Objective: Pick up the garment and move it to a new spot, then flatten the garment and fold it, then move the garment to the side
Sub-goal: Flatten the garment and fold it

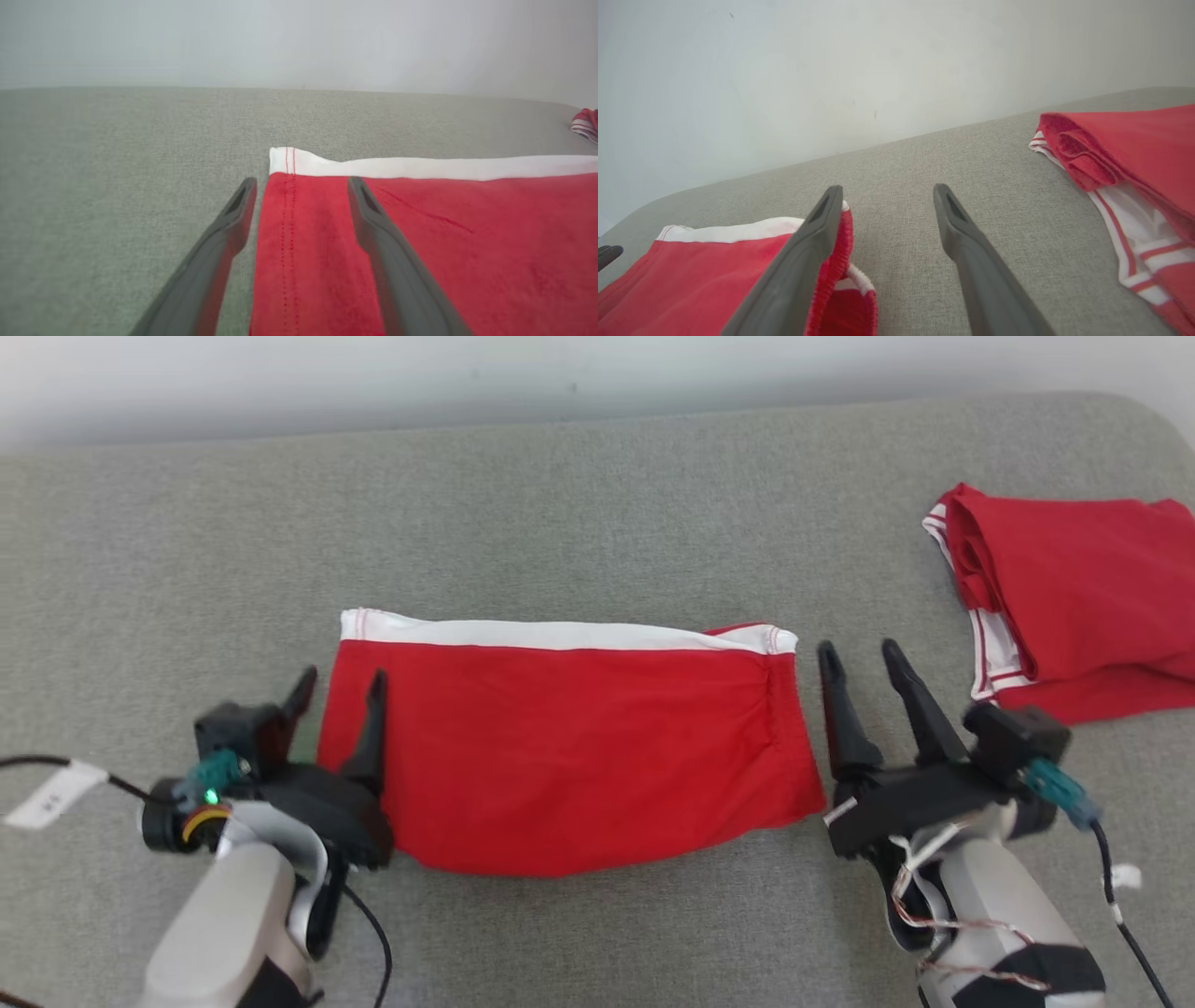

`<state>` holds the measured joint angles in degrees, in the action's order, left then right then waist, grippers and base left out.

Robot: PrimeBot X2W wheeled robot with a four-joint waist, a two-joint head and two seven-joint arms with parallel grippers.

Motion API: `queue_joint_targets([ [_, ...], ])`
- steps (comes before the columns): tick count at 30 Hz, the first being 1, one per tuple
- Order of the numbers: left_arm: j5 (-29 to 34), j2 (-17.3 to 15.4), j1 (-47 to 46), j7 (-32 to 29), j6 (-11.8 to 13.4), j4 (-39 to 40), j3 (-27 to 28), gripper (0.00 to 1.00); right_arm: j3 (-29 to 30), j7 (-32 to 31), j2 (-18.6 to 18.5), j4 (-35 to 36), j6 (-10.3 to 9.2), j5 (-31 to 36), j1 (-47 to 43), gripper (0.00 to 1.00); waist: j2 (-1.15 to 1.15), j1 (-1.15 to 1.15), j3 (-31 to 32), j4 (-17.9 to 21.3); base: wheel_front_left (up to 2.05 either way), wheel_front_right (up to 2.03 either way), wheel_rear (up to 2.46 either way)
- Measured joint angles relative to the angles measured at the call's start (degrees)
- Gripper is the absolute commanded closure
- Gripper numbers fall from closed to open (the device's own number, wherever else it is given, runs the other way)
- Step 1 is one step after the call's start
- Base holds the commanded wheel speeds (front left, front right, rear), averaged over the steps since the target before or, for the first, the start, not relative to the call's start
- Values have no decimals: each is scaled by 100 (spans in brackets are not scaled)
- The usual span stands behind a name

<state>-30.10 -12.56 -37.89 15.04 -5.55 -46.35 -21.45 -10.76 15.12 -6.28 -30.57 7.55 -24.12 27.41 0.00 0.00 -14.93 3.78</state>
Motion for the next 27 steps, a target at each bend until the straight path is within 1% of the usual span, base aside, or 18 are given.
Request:
queue_joint_targets([
  [4,93,90,330,0,1,21,152,0,231,0,1,270,0,102,-371,0,0,0,84,-86,0,0,0],
  [8,180,126,493,0,1,-140,223,0,297,0,53,423,0,207,-552,0,0,0,81,-83,0,0,0],
  [12,148,179,471,0,-35,-538,213,0,299,0,107,459,0,255,-616,0,0,0,63,-42,0,0,0],
  [18,-37,291,298,-104,-102,-892,145,0,307,0,151,444,0,299,-620,0,-1,-1,91,8,0,0,0],
  [19,-85,307,275,-130,-108,-940,136,46,309,0,152,441,0,301,-623,0,-1,0,100,15,0,0,0],
  [20,-134,322,262,-158,-110,-979,130,70,309,0,153,437,0,308,-627,0,0,0,112,21,0,0,0],
  [21,-180,335,261,-177,-137,-1007,114,100,309,0,155,428,0,314,-632,0,0,0,129,25,0,0,0],
  [27,-313,428,288,-197,-159,-1139,-68,100,360,0,171,400,0,331,-722,0,0,0,309,28,0,0,0],
])
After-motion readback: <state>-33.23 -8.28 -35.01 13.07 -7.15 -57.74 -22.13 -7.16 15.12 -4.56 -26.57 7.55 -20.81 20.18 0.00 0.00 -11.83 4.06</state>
